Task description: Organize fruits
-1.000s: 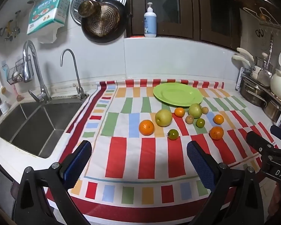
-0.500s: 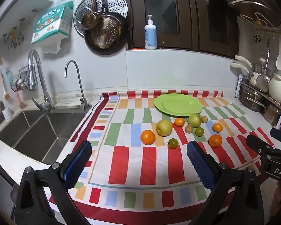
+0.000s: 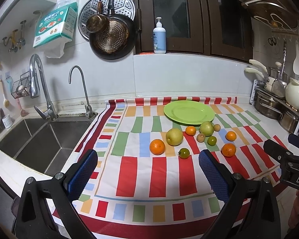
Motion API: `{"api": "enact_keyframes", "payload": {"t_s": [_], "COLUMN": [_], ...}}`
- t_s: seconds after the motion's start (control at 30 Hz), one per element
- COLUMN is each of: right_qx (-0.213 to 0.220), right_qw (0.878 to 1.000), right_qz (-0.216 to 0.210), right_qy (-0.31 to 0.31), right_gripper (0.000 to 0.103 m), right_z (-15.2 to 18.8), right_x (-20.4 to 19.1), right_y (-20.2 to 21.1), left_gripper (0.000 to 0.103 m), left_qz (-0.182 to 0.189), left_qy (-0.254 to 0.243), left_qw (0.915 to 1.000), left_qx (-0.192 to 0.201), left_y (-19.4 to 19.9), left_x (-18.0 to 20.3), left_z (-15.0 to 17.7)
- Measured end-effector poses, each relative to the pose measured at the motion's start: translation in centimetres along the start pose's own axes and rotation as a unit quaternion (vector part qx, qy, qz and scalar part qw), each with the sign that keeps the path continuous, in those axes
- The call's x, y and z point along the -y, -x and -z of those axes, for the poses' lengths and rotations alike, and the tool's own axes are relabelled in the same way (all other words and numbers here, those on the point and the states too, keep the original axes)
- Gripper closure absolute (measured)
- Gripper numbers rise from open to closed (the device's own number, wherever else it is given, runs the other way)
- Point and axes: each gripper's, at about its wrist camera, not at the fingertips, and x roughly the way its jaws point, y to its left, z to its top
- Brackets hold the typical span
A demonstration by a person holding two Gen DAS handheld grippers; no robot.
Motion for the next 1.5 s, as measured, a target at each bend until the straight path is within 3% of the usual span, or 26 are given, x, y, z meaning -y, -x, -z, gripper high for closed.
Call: {"api": "enact_keyframes", "payload": {"t_s": [1.5], "right_qx": [0.0], "right_qw": [1.0], "right_qz": [-0.003], "right_qy": [-0.004], "right_gripper": [0.0], "right_z": [-0.07], "right_x": [0.4], "right_y": [-0.02], "left_gripper": [0.0], "left_qz": [0.005], "left_qy": [-0.008], "left_qw": [0.9999], "left_qx": [0.005], "left_y": [-0.53], "left_x": [0.74], "left_z": [0.49]}}
